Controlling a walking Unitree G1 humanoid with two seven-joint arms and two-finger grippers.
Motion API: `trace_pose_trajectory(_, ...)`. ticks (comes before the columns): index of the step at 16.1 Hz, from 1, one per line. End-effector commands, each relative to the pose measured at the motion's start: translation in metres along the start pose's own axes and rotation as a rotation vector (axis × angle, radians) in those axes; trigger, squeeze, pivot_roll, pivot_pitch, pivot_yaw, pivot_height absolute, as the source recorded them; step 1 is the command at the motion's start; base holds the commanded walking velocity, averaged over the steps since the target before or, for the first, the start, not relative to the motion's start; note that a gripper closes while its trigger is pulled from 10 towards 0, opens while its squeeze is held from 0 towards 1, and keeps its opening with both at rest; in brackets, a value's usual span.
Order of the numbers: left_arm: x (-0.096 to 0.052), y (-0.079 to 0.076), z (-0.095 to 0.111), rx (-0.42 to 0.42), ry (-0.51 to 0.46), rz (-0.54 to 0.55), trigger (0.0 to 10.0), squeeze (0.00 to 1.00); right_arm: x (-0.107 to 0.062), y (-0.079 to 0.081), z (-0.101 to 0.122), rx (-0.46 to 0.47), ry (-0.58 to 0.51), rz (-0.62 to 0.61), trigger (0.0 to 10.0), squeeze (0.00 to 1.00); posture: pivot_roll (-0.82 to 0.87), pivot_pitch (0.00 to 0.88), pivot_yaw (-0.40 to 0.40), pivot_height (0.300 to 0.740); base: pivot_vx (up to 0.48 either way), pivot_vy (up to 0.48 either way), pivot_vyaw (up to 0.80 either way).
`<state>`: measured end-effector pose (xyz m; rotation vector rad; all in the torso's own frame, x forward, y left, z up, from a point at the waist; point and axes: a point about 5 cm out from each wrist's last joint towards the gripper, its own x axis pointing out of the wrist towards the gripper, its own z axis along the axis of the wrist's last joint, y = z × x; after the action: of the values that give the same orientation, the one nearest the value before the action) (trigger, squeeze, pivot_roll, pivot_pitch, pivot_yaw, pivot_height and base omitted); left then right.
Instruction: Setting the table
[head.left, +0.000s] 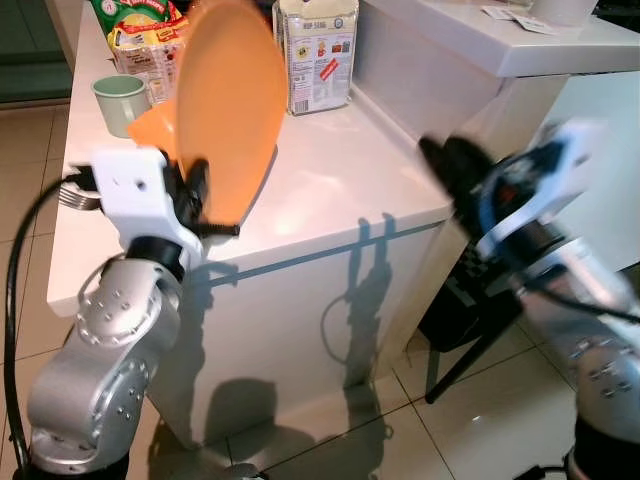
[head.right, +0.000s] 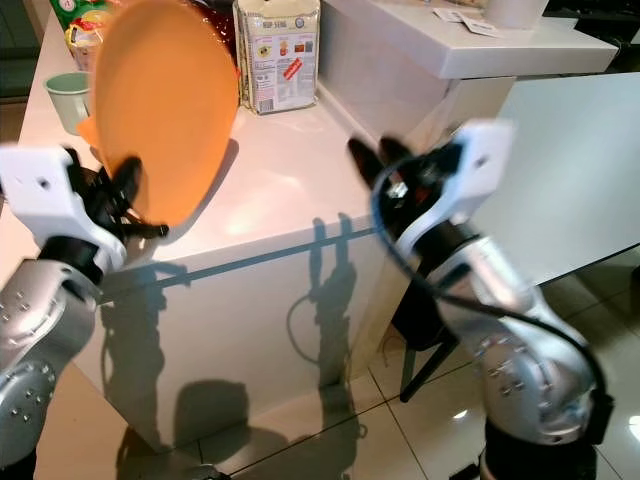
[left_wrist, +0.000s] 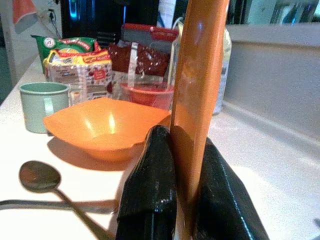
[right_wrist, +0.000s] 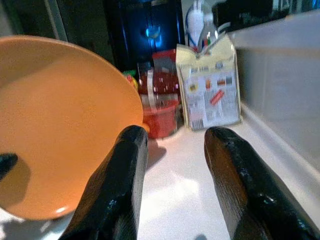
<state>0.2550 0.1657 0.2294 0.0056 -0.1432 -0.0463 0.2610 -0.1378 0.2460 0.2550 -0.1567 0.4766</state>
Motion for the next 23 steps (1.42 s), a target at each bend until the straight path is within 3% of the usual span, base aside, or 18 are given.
trace_pose_trajectory(1, -0.001, -0.003, 0.009, 0.01, -0.058, -0.016, 10.0, 0.0, -0.001, 0.002, 0.001, -0.026, -0.013, -0.004, 10.0, 0.0, 0.09, 0.0, -0.076, 0.74, 0.0, 0.0, 0.0)
trace_pose_trajectory(5, 0.001, -0.011, 0.005, 0.025, -0.071, -0.014, 10.0, 0.0, -0.002, 0.001, -0.003, -0.221, -0.067, -0.092, 10.0, 0.0, 0.07, 0.0, -0.067, 0.74, 0.0, -0.412, 0.0)
trace_pose_trajectory(8, 0.002, -0.019, 0.01, 0.021, -0.1, -0.038, 10.0, 0.0, -0.003, -0.01, -0.013, -0.183, -0.064, -0.138, 10.0, 0.0, 0.09, 0.0, -0.077, 0.74, 0.0, -0.48, 0.0)
trace_pose_trajectory(15, 0.0, -0.026, 0.006, 0.017, -0.096, -0.048, 10.0, 0.0, -0.006, -0.012, -0.023, -0.158, -0.053, -0.138, 10.0, 0.0, 0.09, 0.0, -0.076, 0.74, 0.0, -0.48, 0.0)
trace_pose_trajectory(19, 0.009, -0.026, 0.003, 0.064, -0.091, -0.049, 10.0, 0.0, -0.003, -0.011, -0.028, -0.15, -0.048, -0.156, 10.0, 0.0, 0.06, 0.0, -0.051, 0.74, 0.0, -0.48, 0.0)
trace_pose_trajectory(23, 0.024, -0.027, -0.007, 0.121, -0.077, -0.079, 10.0, 0.0, -0.015, -0.029, -0.046, -0.178, 0.025, -0.259, 10.0, 0.0, 0.05, 0.0, -0.045, 0.74, 0.0, -0.48, 0.0)
